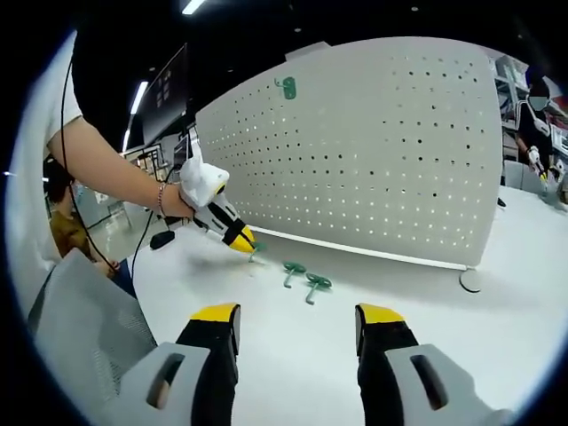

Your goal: Insert the hook assembly into the mounting plate slot until the hook locks in place.

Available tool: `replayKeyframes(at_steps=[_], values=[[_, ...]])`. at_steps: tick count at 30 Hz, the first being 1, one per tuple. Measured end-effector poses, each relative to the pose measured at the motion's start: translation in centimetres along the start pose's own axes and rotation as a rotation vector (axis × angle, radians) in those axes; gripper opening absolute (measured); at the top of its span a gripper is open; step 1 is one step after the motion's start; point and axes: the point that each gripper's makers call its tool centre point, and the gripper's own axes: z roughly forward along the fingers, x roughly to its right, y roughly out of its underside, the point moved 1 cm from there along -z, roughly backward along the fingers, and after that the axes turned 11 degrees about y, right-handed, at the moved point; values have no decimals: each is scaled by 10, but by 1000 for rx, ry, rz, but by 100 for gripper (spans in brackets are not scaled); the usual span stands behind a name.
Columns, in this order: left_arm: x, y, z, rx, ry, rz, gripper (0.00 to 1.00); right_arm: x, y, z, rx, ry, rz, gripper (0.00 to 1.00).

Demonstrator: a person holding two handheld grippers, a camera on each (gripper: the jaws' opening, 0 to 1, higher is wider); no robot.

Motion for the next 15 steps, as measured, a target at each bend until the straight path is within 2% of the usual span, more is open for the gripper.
replayKeyframes(at_steps=[15], values=[[0,-13,-12,62,-29,1,2,0,-1,0,6,0,-4,50]])
